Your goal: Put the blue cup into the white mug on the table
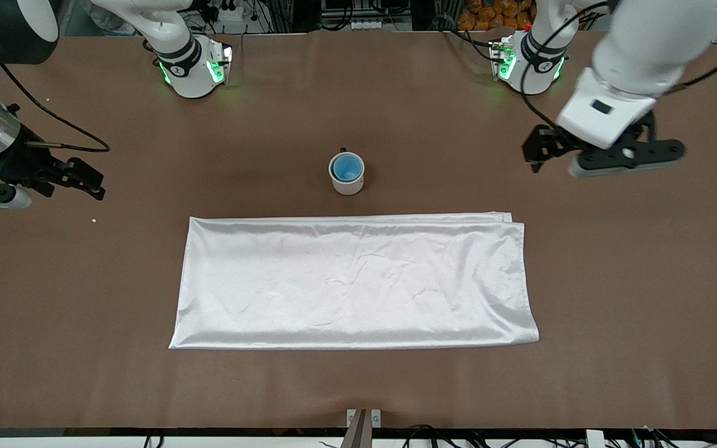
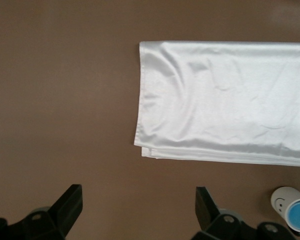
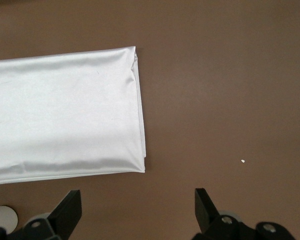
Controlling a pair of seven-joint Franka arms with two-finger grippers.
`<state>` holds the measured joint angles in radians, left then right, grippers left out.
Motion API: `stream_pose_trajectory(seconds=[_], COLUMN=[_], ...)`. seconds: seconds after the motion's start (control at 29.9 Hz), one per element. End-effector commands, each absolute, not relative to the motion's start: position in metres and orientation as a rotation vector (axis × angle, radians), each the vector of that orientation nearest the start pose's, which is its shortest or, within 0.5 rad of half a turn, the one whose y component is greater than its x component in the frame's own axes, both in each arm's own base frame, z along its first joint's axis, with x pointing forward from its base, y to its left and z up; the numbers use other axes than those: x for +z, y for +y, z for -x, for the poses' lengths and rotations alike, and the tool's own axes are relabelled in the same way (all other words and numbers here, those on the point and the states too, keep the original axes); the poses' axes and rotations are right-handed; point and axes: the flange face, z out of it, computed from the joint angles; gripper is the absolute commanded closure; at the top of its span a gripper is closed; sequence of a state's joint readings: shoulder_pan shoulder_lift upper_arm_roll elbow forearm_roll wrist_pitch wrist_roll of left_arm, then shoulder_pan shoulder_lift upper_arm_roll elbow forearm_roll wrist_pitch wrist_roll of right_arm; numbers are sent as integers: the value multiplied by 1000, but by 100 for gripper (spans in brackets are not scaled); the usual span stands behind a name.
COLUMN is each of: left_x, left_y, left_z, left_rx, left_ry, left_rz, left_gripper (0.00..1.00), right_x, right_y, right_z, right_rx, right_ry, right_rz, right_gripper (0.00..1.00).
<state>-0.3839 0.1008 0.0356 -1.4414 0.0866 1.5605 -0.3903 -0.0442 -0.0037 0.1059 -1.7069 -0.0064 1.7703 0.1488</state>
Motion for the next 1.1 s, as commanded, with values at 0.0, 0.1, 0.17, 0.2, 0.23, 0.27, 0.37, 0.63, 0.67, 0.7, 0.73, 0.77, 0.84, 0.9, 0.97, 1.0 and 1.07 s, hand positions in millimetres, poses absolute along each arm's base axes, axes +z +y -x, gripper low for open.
stream_pose_trajectory(seconds=[0.0,0.1,0.17,0.2,0.23,0.27,0.37,0.63,0.67,0.7,0.73,0.77,0.84,0.9,0.97,1.0,1.07], left_x=[629,628,629,628,627,627,627,626,627,625,624,624,623,619,620,619,619], left_y=[-161,-150,-143,-137,-133,-130,-126,-130,-130,-129,-126,-121,-108,-108,-111,-107,-106], left_z=[-557,-561,-563,-565,-566,-567,-567,-565,-565,-565,-565,-565,-564,-560,-554,-554,-553], left_rx=[-51,-47,-47,-44,-36,-31,-23,-13,-11,-6,1,1,8,25,27,32,30], left_ry=[-40,-61,-49,-40,-25,-11,0,34,70,104,133,140,114,113,118,101,87], left_rz=[3078,3077,3078,3081,3094,3111,3131,3146,3146,3144,3142,3142,3143,3141,3141,3142,3143], left_gripper=[0,0,0,0,0,0,0,0,0,0,0,0,0,0,0,0,0], right_x=[590,589,587,586,586,585,585,591,591,591,591,592,593,593,592,593,592], right_y=[39,49,53,54,54,53,51,23,22,20,19,17,17,17,17,17,17], right_z=[-564,-563,-563,-563,-563,-563,-563,-561,-561,-561,-561,-561,-560,-560,-561,-560,-561], right_rx=[-118,-113,-108,-106,-104,-101,-92,-89,-89,-89,-91,-93,-96,-93,-93,-96,-93], right_ry=[119,81,45,33,26,28,23,-1,-4,-1,1,6,8,6,8,8,8], right_rz=[3121,3123,3124,3124,3125,3125,3128,3134,3134,3134,3134,3134,3134,3134,3134,3134,3134], right_gripper=[0,0,0,0,0,0,0,0,0,0,0,0,0,0,0,0,0])
